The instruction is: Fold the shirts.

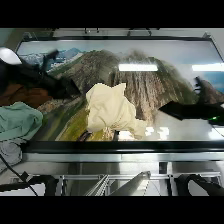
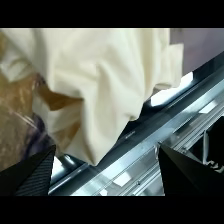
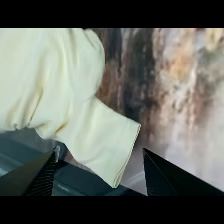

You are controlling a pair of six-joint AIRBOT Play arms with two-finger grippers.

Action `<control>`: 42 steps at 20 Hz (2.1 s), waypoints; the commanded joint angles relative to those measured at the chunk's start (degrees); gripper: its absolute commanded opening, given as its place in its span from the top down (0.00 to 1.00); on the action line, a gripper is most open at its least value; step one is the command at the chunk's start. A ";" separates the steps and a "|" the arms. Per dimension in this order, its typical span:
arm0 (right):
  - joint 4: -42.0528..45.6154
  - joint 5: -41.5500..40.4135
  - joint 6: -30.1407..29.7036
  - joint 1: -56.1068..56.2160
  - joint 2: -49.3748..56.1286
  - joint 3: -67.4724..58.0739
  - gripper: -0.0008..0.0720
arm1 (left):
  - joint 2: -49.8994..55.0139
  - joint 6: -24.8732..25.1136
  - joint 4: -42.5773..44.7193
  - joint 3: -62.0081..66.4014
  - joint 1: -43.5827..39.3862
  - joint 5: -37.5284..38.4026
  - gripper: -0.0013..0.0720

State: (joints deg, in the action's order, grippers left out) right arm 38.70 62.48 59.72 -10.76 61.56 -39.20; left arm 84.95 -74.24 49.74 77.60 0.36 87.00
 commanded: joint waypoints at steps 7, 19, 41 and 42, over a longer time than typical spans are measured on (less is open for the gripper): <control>-15.28 -3.34 -14.73 15.76 28.28 -4.61 0.20 | 5.53 11.32 -6.88 -22.23 -8.79 -18.27 0.01; -16.65 16.04 -12.98 10.27 21.33 -21.11 0.97 | 7.50 10.47 -8.31 -1.53 -7.15 9.31 0.98; -24.13 2.99 -16.55 1.53 -7.56 -16.35 0.96 | -16.26 17.33 -14.78 -1.99 7.02 0.94 0.94; -24.11 0.44 -16.70 3.67 -3.82 -15.45 0.96 | -13.18 18.51 -14.78 -3.80 5.40 -1.62 0.93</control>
State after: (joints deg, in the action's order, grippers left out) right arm 14.48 65.87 44.27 -12.16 49.98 -57.91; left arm 65.41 -59.16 35.97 79.79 9.69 89.03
